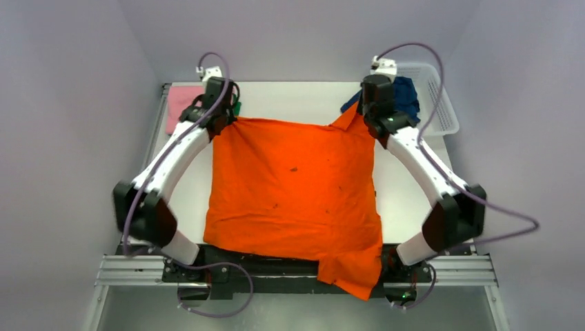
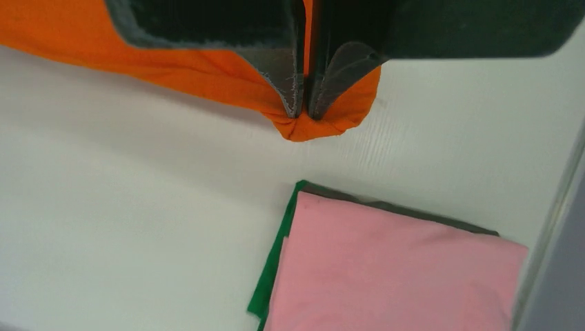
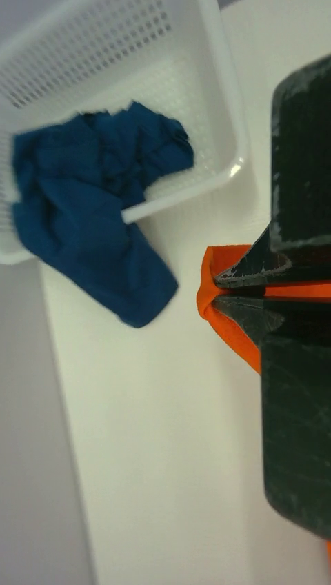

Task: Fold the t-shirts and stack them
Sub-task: Flatten out the tshirt

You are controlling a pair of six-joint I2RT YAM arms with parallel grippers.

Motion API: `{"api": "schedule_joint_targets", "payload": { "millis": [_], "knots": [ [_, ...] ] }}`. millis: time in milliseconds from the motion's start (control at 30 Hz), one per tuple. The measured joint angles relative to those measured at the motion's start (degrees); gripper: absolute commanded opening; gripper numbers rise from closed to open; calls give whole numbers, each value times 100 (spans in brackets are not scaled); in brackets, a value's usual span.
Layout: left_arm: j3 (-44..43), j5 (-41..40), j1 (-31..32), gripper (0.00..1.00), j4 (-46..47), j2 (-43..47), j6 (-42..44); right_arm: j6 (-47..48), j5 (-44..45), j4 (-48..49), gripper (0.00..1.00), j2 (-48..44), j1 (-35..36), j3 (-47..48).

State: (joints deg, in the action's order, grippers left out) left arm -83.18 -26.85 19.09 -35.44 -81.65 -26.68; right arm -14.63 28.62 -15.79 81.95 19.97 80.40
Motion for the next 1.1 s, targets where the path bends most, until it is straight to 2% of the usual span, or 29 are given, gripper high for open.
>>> {"api": "schedule_joint_targets", "payload": {
  "millis": [33, 67, 167, 233, 267, 300, 333, 433, 600, 700, 967, 1100],
  "knots": [
    [-24, 31, -103, 0, 70, -627, -81, -90, -61, 63, 0, 485, -55, -90],
    [-114, 109, -195, 8, 59, -1207, -149, -149, -138, 111, 3, 855, -81, -107],
    [-662, 417, -455, 53, -138, -2732, -328, -428, -420, 179, 44, 2262, -170, 177],
    [-1012, 595, -581, 85, -245, -3377, -435, -575, -564, 20, 59, 3147, -203, 688],
    [-1064, 638, -623, 98, -273, -3491, -444, -643, -601, -9, 68, 3432, -203, 866],
    [-1069, 704, -667, 100, -310, -3528, -470, -691, -658, -44, 76, 3681, -210, 1005],
    [-1067, 750, -686, 100, -343, -3506, -503, -745, -728, -61, 80, 3781, -214, 1029],
    [-964, 968, -699, 100, -168, -3099, -535, -828, -901, -109, 83, 3578, -214, 890],
    [-507, 1488, -647, 100, 72, -1991, -538, -966, -1318, 129, 84, 2234, -214, 109],
    [87, 1825, -544, 100, 282, -1384, -535, -1045, -1775, 358, 84, 1598, -229, -289],
    [1762, 2385, -168, 100, 463, -1034, -588, -1294, -2439, 424, 83, 1788, -236, -1196],
    [2002, 2503, -177, 100, 472, -1064, -675, -1403, -2485, 122, 83, 1952, -243, -1432]
  ]
}}
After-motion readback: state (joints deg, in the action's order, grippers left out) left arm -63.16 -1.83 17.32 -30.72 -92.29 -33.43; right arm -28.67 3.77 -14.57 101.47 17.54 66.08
